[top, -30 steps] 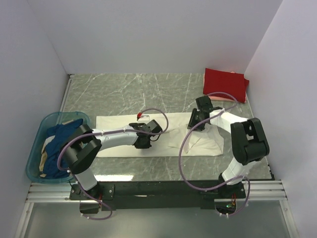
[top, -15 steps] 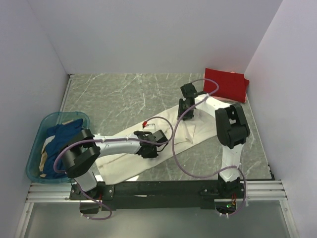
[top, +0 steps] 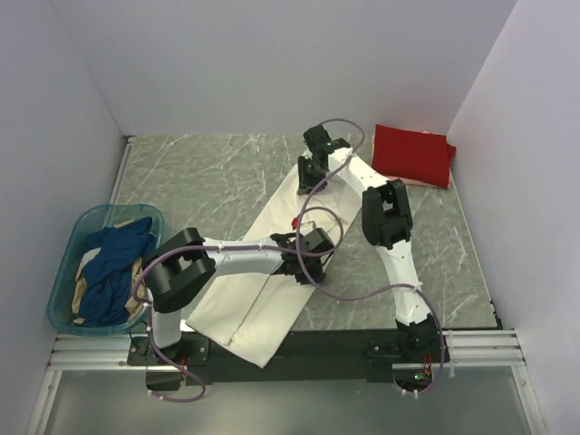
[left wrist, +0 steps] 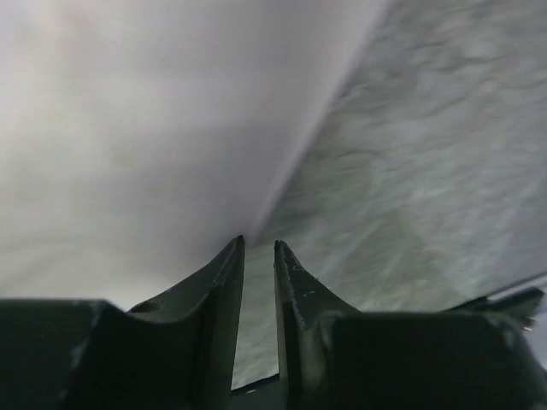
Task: Fold and stack the t-shirts
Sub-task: Fold the tshirt
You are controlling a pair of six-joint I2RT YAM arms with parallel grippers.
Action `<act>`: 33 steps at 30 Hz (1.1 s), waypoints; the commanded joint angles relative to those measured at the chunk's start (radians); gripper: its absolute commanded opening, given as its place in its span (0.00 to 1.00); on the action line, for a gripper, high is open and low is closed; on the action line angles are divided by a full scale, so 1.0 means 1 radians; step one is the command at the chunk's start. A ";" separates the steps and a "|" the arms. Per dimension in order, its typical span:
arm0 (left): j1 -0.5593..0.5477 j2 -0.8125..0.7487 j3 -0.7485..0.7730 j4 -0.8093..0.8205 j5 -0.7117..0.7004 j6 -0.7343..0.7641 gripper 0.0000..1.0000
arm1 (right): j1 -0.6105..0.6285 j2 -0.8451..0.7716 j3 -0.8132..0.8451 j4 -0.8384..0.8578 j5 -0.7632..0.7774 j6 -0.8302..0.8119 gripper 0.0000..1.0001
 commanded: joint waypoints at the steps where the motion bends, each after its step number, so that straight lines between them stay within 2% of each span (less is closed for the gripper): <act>1: 0.009 0.033 0.106 0.089 0.067 0.013 0.26 | 0.008 0.055 0.153 -0.091 -0.002 -0.054 0.44; 4: 0.019 -0.007 0.103 0.045 0.027 0.050 0.26 | 0.005 0.012 0.160 -0.101 0.044 -0.059 0.48; 5: 0.028 -0.032 0.085 0.033 0.012 0.056 0.27 | 0.003 -0.047 0.134 -0.074 0.049 -0.053 0.49; 10: 0.059 -0.226 -0.082 -0.035 -0.023 0.122 0.28 | -0.035 -0.302 -0.162 0.078 0.066 0.027 0.50; 15: 0.061 -0.395 -0.254 -0.113 -0.085 0.160 0.27 | -0.043 -0.482 -0.501 0.196 0.099 0.111 0.49; 20: 0.038 -0.458 -0.314 -0.158 -0.086 0.189 0.23 | -0.066 -0.579 -0.738 0.302 0.113 0.159 0.40; 25: -0.010 -0.448 -0.362 -0.121 -0.053 0.180 0.20 | -0.087 -0.553 -0.793 0.327 0.103 0.151 0.32; 33: -0.048 -0.359 -0.377 -0.017 0.004 0.110 0.18 | -0.087 -0.424 -0.706 0.287 0.101 0.120 0.26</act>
